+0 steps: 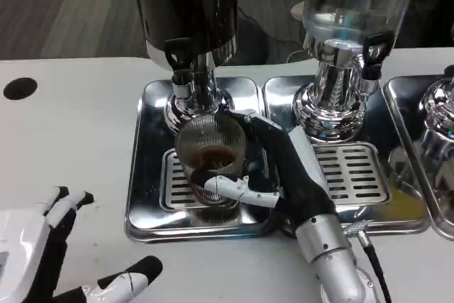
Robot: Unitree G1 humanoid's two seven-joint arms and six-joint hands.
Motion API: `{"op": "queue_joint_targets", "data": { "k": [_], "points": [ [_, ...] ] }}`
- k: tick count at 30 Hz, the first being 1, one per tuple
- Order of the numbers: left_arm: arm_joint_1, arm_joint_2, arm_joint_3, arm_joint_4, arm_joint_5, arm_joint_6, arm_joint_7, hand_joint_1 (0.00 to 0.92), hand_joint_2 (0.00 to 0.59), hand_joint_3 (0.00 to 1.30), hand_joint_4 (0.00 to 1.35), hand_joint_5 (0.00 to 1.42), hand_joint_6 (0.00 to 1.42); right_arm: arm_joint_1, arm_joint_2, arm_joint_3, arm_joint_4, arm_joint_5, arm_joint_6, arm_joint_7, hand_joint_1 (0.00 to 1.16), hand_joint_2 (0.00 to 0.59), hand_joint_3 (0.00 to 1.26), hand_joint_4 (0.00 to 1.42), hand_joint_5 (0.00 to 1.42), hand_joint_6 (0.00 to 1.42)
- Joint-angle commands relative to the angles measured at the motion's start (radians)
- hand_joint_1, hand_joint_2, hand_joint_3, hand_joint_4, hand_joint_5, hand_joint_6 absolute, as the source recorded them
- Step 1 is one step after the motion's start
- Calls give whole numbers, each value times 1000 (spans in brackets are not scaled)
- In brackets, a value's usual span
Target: Grasp the cup under the faucet to collect the drink, then remove the cup.
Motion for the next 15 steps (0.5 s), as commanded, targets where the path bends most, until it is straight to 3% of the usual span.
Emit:
{"op": "queue_joint_targets", "data": {
  "k": [1, 15],
  "points": [
    [1, 10, -17, -9, 19, 9, -4, 0, 120, 195, 43, 192, 462, 4, -6, -10, -52, 19, -14, 5, 693, 44, 389, 343, 350, 139],
    [-8, 18, -45, -9, 44, 23, 2, 0, 120, 195, 43, 192, 462, 49, -29, -21, -123, 28, -7, 29, 689, 40, 395, 381, 401, 194]
  ]
}}
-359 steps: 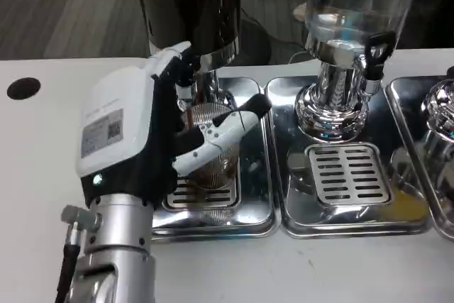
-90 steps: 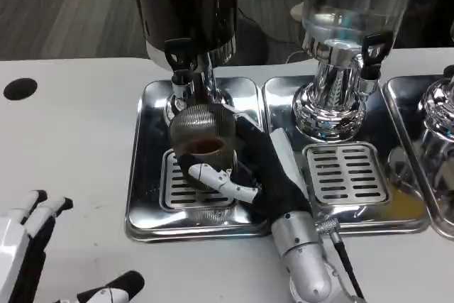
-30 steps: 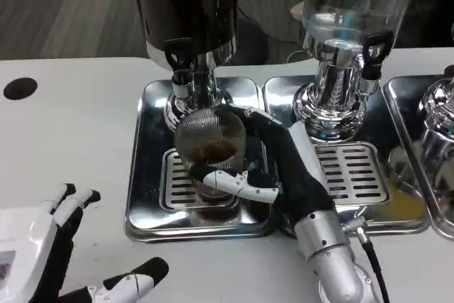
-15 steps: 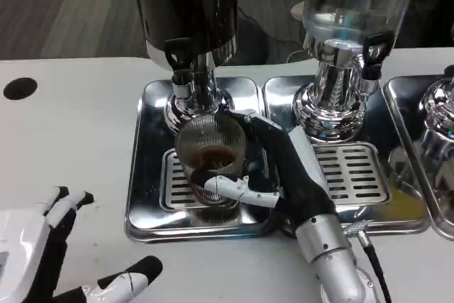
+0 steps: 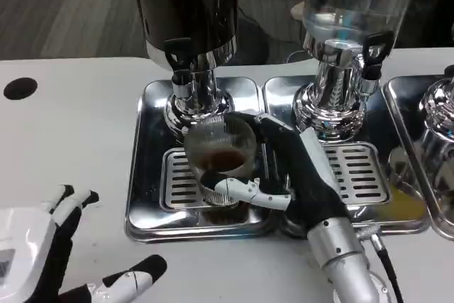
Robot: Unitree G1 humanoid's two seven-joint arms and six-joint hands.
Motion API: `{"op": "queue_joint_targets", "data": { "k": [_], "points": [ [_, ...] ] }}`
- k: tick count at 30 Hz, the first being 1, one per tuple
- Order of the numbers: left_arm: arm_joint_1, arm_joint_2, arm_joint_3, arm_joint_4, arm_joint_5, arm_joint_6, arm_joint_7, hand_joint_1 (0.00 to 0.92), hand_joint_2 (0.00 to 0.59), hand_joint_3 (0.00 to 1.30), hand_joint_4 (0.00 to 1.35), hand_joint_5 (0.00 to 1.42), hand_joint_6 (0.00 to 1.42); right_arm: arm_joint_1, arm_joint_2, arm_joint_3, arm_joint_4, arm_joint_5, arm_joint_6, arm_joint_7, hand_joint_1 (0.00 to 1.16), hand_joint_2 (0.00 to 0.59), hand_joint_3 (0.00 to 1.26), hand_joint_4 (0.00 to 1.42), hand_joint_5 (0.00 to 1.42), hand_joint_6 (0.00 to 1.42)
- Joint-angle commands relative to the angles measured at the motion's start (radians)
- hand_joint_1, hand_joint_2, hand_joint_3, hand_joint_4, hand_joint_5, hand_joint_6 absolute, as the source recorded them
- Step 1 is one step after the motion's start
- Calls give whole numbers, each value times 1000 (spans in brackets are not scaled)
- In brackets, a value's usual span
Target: Grasp the cup under the faucet to collect the drink, then remove the cup.
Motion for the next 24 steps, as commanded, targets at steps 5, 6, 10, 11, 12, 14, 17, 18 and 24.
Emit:
{"op": "queue_joint_targets", "data": {
  "k": [5, 6, 10, 11, 12, 14, 17, 18, 24],
  "points": [
    [8, 0, -22, -9, 20, 1, 5, 0, 120, 195, 43, 192, 462, 11, -3, -12, -65, 18, -12, 5, 687, 39, 402, 401, 424, 213],
    [10, -1, -23, -9, 21, 0, 7, 0, 120, 195, 43, 192, 462, 12, -3, -13, -66, 18, -12, 6, 691, 41, 406, 403, 435, 214],
    [20, -2, -27, -9, 21, 1, 14, 0, 120, 195, 43, 192, 462, 22, -5, -15, -76, 17, -12, 10, 694, 42, 408, 404, 439, 216],
    [22, -2, -28, -9, 21, 1, 16, 0, 120, 195, 43, 192, 462, 24, -6, -15, -78, 17, -12, 11, 694, 42, 409, 404, 439, 216],
    [25, -2, -28, -9, 20, 0, 19, 0, 120, 195, 43, 192, 462, 25, -6, -15, -81, 17, -12, 11, 695, 42, 409, 404, 440, 217],
    [28, -2, -27, -9, 18, -1, 22, 0, 120, 195, 43, 192, 462, 28, -7, -16, -85, 17, -12, 12, 696, 43, 414, 408, 445, 218],
    [31, -2, -27, -9, 16, -1, 25, 0, 120, 195, 43, 192, 462, 32, -9, -17, -91, 17, -11, 15, 696, 43, 417, 409, 447, 219],
    [32, -2, -27, -9, 16, -1, 26, 0, 120, 195, 43, 192, 462, 34, -10, -18, -93, 17, -10, 16, 697, 43, 417, 410, 447, 229],
    [27, -1, -22, -9, 11, 3, 26, 0, 120, 195, 43, 192, 465, 62, -21, -15, -125, 16, -14, 30, 681, 46, 418, 410, 447, 237]
  ]
}}
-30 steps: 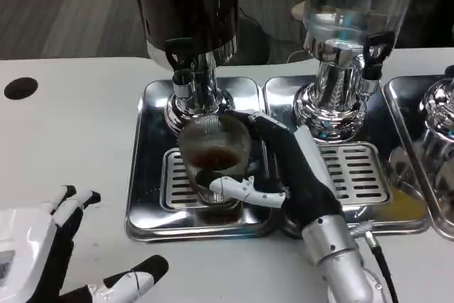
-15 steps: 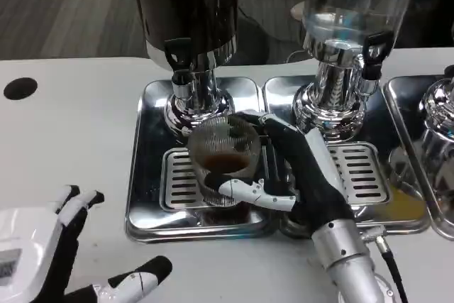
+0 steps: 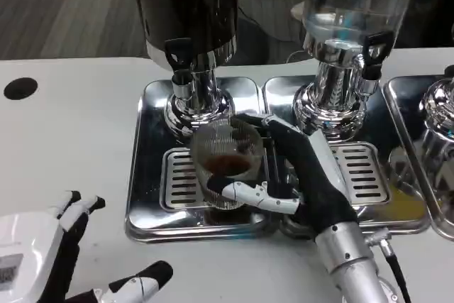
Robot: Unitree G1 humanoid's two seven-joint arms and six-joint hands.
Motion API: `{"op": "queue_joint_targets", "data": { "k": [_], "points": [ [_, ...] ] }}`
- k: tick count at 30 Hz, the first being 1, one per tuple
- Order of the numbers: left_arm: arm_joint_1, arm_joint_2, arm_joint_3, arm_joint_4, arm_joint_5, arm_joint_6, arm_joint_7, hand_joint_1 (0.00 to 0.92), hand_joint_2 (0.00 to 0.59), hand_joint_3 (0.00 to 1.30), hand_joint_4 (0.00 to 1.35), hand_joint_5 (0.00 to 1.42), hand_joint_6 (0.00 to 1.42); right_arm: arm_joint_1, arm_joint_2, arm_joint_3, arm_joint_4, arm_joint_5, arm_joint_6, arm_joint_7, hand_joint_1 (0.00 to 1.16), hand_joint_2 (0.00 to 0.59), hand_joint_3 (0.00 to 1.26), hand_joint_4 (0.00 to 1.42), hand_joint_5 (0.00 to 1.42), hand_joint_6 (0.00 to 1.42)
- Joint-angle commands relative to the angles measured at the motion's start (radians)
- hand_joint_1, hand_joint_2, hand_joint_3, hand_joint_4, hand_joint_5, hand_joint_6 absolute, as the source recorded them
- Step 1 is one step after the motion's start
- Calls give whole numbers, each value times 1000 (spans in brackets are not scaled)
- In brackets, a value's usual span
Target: Grasp the cup under the faucet to collect the drink, then remove the cup.
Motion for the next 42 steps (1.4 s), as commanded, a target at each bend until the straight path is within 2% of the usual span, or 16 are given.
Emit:
{"op": "queue_joint_targets", "data": {
  "k": [1, 24, 31, 42],
  "points": [
    [2, 0, 5, -9, 4, 4, 19, 0, 120, 195, 44, 192, 467, 20, -11, -2, -68, 16, -16, 14, 679, 45, 418, 410, 447, 239],
    [-40, 12, -54, 13, 51, 44, 7, 0, 122, 195, 44, 192, 478, 146, -87, -21, -210, 66, -39, 102, 655, 32, 431, 424, 464, 243],
    [-53, 14, -69, 20, 64, 51, 5, 0, 122, 195, 44, 193, 484, 193, -122, -25, -253, 89, -62, 140, 636, 24, 434, 430, 464, 243],
    [-66, 18, -94, 25, 90, 68, 1, 0, 122, 195, 44, 195, 487, 236, -156, -51, -274, 120, -100, 174, 633, 23, 446, 435, 471, 243]
  ]
}}
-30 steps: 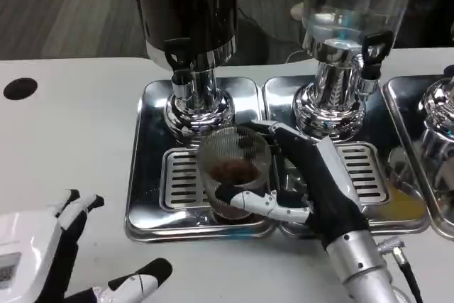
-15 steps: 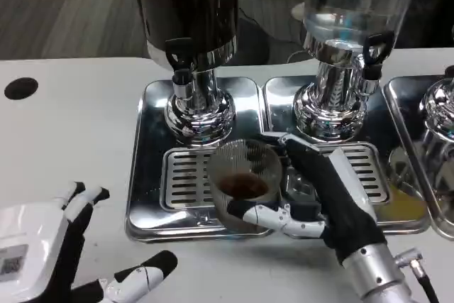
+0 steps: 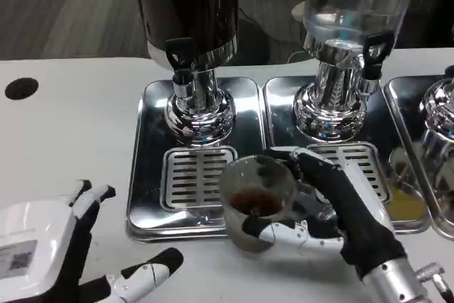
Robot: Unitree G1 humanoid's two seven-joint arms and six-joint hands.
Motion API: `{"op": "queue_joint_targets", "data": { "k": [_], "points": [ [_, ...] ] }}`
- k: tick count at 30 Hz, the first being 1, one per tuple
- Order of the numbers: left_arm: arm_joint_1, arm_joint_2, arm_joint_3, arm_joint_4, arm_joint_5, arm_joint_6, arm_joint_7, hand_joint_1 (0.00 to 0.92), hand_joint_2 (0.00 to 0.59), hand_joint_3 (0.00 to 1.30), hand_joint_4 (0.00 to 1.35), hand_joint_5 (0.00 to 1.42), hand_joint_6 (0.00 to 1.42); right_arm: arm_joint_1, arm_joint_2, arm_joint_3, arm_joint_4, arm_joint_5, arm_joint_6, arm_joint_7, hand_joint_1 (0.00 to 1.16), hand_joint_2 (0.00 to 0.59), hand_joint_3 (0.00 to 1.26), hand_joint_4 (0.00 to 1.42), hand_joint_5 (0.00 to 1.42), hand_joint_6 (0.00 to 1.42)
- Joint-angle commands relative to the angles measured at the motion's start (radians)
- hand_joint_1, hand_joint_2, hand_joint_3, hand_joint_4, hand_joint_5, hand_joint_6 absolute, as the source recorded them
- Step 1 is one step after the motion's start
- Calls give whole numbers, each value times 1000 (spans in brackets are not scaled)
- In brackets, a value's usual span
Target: Grasp the cup under the faucet to collect the drink, then remove the cup.
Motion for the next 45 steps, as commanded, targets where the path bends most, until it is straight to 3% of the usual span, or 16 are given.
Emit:
{"op": "queue_joint_targets", "data": {
  "k": [1, 27, 45],
  "points": [
    [0, 9, -7, 8, 16, 12, 1, 0, 122, 195, 44, 196, 487, 12, -9, -21, -41, 45, -65, 11, 633, 23, 446, 435, 472, 243],
    [-8, 14, -45, 14, 54, 35, -5, 0, 122, 195, 44, 206, 489, 108, -67, -75, -44, 125, -164, 88, 662, 42, 456, 451, 481, 260],
    [-11, 5, -66, -3, 98, 42, -17, 0, 122, 194, 44, 207, 490, 122, -90, -123, 82, 193, -298, 136, 686, 56, 456, 457, 481, 260]
  ]
}}
